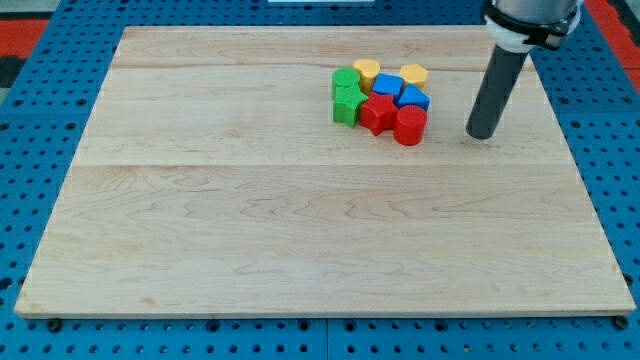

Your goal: Move your arm to the right of the blue triangle

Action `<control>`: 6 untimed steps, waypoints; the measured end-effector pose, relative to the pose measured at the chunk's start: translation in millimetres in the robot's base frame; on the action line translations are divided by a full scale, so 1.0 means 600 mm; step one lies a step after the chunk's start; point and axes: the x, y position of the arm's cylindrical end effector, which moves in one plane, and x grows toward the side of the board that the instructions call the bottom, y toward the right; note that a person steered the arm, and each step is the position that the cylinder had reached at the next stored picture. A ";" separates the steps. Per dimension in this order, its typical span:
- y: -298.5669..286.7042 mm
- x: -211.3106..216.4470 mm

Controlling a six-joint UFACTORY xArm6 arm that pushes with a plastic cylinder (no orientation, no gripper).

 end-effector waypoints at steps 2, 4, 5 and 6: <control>-0.080 0.013; -0.074 0.047; -0.043 0.046; -0.011 0.010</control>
